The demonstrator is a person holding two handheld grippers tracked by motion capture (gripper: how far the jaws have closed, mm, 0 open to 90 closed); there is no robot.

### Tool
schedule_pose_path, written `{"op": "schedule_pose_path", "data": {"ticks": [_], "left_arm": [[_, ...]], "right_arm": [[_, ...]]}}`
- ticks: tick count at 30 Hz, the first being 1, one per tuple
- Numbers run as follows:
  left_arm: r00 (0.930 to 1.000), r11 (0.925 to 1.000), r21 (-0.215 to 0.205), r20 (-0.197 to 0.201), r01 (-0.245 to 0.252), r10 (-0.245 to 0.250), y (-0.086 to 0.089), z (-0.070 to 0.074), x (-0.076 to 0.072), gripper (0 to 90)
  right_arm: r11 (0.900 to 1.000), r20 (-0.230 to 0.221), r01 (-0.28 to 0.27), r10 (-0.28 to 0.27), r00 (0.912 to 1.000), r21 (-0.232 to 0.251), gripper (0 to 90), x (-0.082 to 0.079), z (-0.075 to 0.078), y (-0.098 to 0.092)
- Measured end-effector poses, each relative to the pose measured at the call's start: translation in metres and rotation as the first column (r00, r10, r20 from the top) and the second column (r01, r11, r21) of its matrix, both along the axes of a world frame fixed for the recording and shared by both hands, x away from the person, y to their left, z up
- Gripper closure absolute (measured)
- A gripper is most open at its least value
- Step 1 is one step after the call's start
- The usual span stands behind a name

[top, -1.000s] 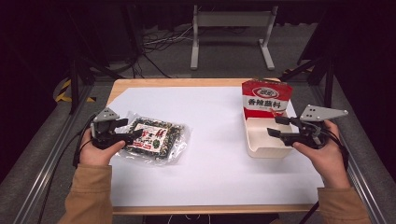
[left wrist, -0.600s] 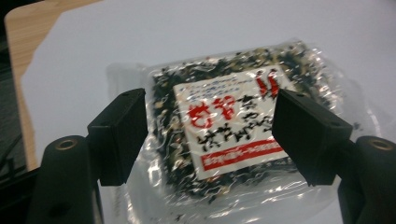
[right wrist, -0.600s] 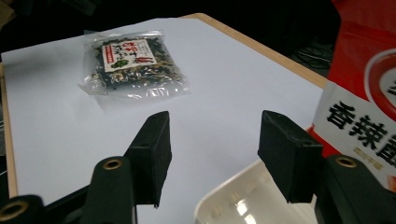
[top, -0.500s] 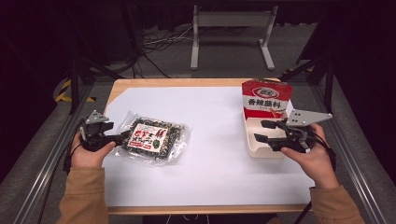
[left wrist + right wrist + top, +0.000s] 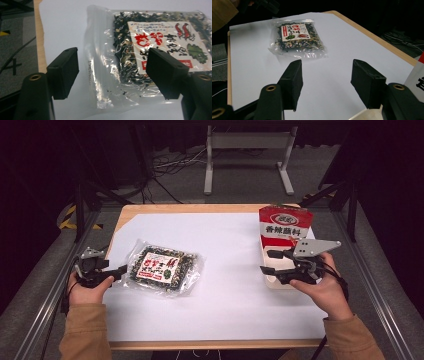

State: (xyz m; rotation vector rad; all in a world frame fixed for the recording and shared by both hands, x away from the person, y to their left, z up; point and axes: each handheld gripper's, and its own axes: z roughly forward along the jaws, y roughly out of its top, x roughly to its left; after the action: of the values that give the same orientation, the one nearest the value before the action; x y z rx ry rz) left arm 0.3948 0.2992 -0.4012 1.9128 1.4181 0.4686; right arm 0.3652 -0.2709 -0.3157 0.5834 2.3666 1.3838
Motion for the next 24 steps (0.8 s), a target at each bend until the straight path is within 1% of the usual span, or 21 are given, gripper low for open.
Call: {"op": "schedule_pose_path", "data": {"ticks": [3, 5, 6, 8, 9, 10, 12, 13, 15, 16, 17, 19, 22, 23, 24], "left_arm": [[0.9989, 0.9999, -0.012, -0.047, -0.002, 0.002, 0.002, -0.007, 0.004, 24.3], [0.9962, 0.9994, -0.031, -0.086, -0.017, 0.014, 0.005, -0.012, 0.006, 22.7], [0.9962, 0.9994, -0.031, -0.086, -0.017, 0.014, 0.005, -0.012, 0.006, 22.3], [0.9938, 0.9982, -0.052, -0.109, -0.029, 0.023, 0.008, -0.015, 0.007, 22.9], [0.9934, 0.9985, -0.046, -0.112, -0.029, 0.024, 0.010, -0.017, 0.007, 23.8], [0.9930, 0.9978, -0.059, -0.117, -0.029, 0.022, 0.011, -0.018, 0.008, 24.8], [0.9903, 0.9971, -0.065, -0.135, -0.040, 0.031, 0.013, -0.021, 0.008, 25.1], [0.9895, 0.9964, -0.076, -0.142, -0.037, 0.026, 0.014, -0.022, 0.009, 25.6], [0.9865, 0.9950, -0.091, -0.162, -0.041, 0.026, 0.016, -0.024, 0.009, 28.2], [0.9830, 0.9931, -0.110, -0.182, -0.040, 0.020, 0.017, -0.025, 0.010, 29.6], [0.9818, 0.9925, -0.117, -0.190, -0.035, 0.012, 0.017, -0.027, 0.011, 30.6], [0.9755, 0.9898, -0.135, -0.219, -0.045, 0.015, 0.018, -0.029, 0.012, 31.7], [0.9707, 0.9888, -0.144, -0.240, -0.039, 0.003, 0.019, -0.032, 0.013, 31.0], [0.9707, 0.9888, -0.144, -0.240, -0.039, 0.003, 0.019, -0.032, 0.013, 31.5], [0.9690, 0.9870, -0.156, -0.247, -0.038, -0.002, 0.018, -0.033, 0.013, 31.5]], "right_arm": [[1.000, -0.002, -0.001, 0.001, 1.0000, -0.003, 41.4, 0.001, -0.001, 0.001], [1.000, -0.003, 0.000, 0.000, 1.0000, -0.005, 41.2, 0.001, -0.001, 0.002], [1.000, -0.003, 0.000, 0.000, 1.0000, -0.005, 41.2, 0.001, -0.001, 0.002], [1.000, -0.003, -0.001, 0.001, 1.0000, -0.006, 40.8, 0.001, -0.002, 0.003], [1.000, -0.004, -0.001, 0.001, 1.0000, -0.005, 40.7, 0.001, -0.002, 0.003], [1.000, -0.005, -0.001, 0.001, 1.0000, -0.007, 40.6, 0.001, -0.003, 0.003], [1.000, -0.007, -0.001, 0.001, 1.0000, -0.008, 40.5, 0.001, -0.003, 0.004], [1.000, -0.006, -0.001, 0.001, 1.0000, -0.008, 40.5, 0.001, -0.003, 0.004], [1.000, -0.006, -0.002, 0.002, 1.0000, -0.007, 40.5, 0.001, -0.003, 0.004], [1.000, -0.006, -0.001, 0.001, 1.0000, -0.007, 40.5, 0.000, -0.003, 0.004], [1.000, -0.006, -0.001, 0.001, 1.0000, -0.007, 40.5, 0.000, -0.003, 0.003], [1.000, -0.006, 0.002, -0.002, 1.0000, -0.006, 40.5, 0.000, -0.004, 0.003], [1.000, -0.005, 0.001, -0.001, 1.0000, -0.007, 40.3, 0.000, -0.004, 0.003], [1.000, -0.005, 0.001, -0.001, 1.0000, -0.007, 40.3, 0.000, -0.004, 0.003], [1.000, -0.005, 0.000, 0.000, 1.0000, -0.007, 40.2, 0.000, -0.004, 0.003]]}}
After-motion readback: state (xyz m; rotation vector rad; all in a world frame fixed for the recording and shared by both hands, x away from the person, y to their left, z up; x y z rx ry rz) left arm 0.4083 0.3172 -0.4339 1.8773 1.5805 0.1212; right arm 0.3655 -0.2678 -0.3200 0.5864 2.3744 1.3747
